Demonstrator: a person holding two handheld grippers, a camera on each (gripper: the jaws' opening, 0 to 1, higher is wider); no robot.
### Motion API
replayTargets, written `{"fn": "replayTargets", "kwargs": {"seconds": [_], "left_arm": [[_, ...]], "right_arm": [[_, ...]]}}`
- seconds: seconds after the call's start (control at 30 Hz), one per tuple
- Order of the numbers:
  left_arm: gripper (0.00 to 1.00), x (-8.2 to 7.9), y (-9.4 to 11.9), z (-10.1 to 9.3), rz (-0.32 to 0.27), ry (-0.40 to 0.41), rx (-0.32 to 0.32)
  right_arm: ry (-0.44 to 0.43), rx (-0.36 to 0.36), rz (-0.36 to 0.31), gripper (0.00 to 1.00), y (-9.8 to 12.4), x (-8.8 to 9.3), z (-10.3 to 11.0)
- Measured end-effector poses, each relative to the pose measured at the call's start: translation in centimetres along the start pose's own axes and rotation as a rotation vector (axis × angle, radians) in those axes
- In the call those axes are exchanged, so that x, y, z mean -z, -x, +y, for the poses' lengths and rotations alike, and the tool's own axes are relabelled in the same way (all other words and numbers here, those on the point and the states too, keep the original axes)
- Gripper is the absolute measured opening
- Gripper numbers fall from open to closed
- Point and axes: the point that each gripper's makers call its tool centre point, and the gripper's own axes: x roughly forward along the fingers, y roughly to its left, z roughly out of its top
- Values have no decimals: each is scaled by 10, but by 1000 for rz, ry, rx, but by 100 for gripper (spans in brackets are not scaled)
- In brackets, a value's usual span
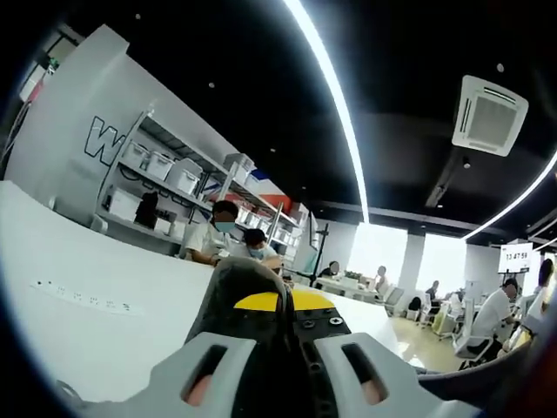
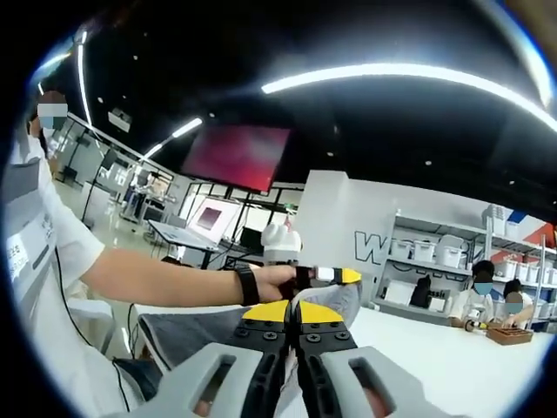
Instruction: Open the folded towel by lifting each exposed corner and separating the folded layers until the towel lies flat within the target outline without major curled edges
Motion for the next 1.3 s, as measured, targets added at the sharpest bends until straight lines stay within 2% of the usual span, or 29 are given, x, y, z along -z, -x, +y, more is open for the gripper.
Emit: {"fn": "replayTargets", "kwargs": {"seconds": [0.2,0.9,0.97,1.03,1.1,1.13,1.3], "left_arm": [[1,6,0,3,12,26,-3],[1,25,-4,0,34,5,0],[1,27,-5,-1,36,12,3],[1,32,-5,2,55,-41,-11],[1,33,-6,3,61,-36,-14],[1,34,-6,5,51,3,-14],[1,38,-7,2,61,-21,-9]], "right_arm": [[3,18,20,0,3,4,-7],[-10,63,70,0,14,15,-26],[-9,64,109,0,17,21,-26],[3,62,118,0,16,23,-26],[-13,61,131,0,16,28,-27],[-3,58,140,0,16,29,-27],[23,57,167,0,20,33,-29]]}}
